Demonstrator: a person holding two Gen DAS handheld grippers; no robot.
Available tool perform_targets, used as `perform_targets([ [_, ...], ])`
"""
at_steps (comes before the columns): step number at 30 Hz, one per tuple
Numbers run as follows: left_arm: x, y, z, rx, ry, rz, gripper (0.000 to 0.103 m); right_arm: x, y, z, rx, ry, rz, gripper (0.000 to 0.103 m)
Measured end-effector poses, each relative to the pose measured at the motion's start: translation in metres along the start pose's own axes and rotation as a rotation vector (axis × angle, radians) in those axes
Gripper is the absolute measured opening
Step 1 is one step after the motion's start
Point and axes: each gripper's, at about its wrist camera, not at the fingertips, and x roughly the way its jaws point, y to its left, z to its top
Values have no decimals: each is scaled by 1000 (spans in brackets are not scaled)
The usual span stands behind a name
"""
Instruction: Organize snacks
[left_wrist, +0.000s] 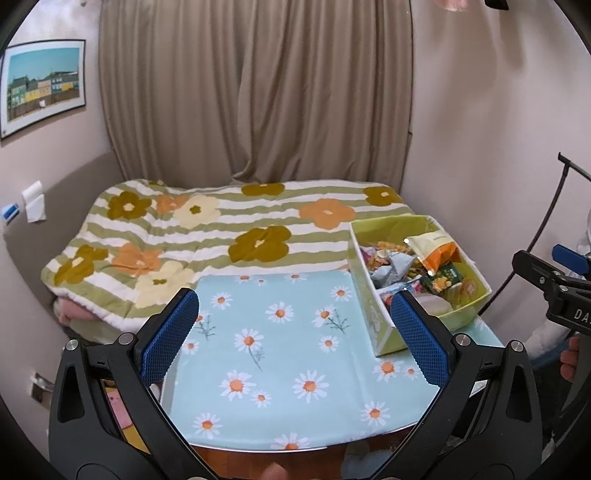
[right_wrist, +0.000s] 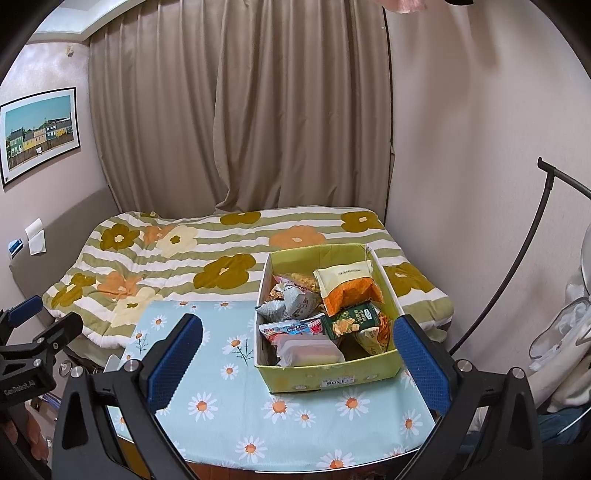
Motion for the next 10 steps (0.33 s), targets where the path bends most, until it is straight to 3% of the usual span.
perform_targets([
  [10,-7,-4,-3,25,-49,-10,103,0,1,-2,0,4,-3,103],
])
